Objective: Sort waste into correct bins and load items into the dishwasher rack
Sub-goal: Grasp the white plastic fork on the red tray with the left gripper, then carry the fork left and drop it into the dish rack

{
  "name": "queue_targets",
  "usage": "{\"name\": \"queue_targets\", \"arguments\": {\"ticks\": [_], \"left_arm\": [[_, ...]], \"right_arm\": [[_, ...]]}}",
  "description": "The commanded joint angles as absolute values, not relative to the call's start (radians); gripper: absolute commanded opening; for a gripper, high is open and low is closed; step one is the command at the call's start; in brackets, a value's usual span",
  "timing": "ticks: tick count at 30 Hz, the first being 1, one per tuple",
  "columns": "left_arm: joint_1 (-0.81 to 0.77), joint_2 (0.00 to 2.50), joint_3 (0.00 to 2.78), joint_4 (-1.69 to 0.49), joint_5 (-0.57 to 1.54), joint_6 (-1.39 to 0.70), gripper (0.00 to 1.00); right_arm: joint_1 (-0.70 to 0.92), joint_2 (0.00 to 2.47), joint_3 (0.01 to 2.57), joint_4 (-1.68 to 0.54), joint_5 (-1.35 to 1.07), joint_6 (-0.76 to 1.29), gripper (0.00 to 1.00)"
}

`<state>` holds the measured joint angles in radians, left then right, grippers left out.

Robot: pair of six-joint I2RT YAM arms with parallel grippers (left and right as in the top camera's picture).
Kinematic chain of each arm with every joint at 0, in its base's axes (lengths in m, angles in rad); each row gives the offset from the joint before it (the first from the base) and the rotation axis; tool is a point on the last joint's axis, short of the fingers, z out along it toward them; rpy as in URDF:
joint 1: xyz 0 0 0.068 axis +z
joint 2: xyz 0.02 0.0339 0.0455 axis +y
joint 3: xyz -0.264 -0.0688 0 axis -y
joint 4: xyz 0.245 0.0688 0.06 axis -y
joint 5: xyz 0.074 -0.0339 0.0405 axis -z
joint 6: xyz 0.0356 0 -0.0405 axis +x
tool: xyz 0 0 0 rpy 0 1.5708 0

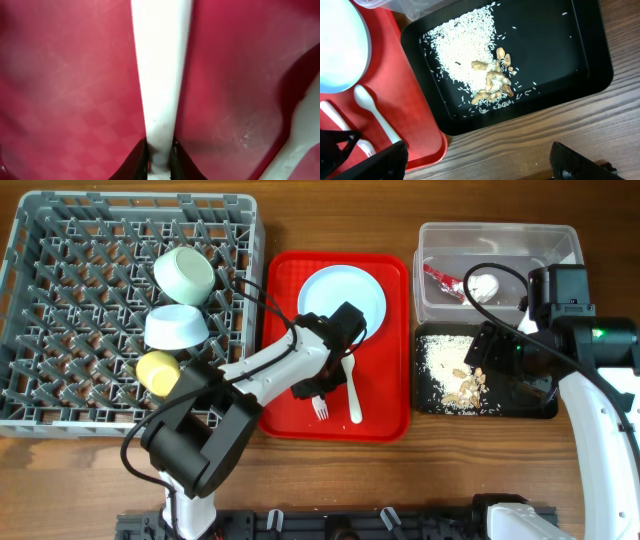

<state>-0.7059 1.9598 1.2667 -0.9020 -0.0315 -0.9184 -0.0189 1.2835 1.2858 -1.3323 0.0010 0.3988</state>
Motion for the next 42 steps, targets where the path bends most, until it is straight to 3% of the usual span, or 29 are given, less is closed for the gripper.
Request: {"name": "queue_targets", "arguments": {"ticks": [1, 3, 13, 20, 25, 29, 30, 31, 33, 42], "left_arm": [[-0.712, 1.977, 1.26, -0.913, -0.027, -0.92, 0.08], [-0.712, 1.977, 1.261, -0.913, -0.027, -0.92, 0.04], [-0.67, 1.78, 1.389, -0.999, -0.107, -0.718, 0.04], [-0.495, 1.616, 1.559, -1.096, -0.106, -0.389, 0.04], [-0.334, 1.601, 1.558, -1.172, 0.003, -0.348, 0.04], [-0.331, 1.603, 1.558, -1.159, 0.063, -0.344, 0.05], [-0.34, 1.604, 1.557, -1.159, 0.063, -0.344, 0.09], [-0.354, 1.609, 1.556, -1.159, 0.063, -0.344, 0.25], [-0.391, 1.634, 1.548, -1.156, 0.063, -0.344, 0.37], [-0.443, 1.809, 1.452, -1.138, 0.059, -0.435, 0.44]], "right_arm": [[-0.021, 1.272, 1.305, -1.338, 0.0, 0.392, 0.91], [-0.021, 1.272, 1.305, -1.337, 0.001, 0.392, 0.91], [-0.021, 1.272, 1.305, -1.341, 0.001, 0.381, 0.92], [-0.021, 1.272, 1.305, -1.341, 0.001, 0.38, 0.91], [-0.021, 1.272, 1.305, -1.34, 0.0, 0.381, 0.91], [-0.021, 1.272, 1.305, -1.34, 0.0, 0.381, 0.91], [-0.021, 1.272, 1.305, -1.34, 0.0, 0.381, 0.91], [-0.021, 1.272, 1.305, -1.34, 0.0, 0.382, 0.91], [-0.021, 1.272, 1.305, -1.34, 0.0, 0.383, 0.91], [-0.021, 1.272, 1.305, -1.341, 0.0, 0.385, 0.91]]}}
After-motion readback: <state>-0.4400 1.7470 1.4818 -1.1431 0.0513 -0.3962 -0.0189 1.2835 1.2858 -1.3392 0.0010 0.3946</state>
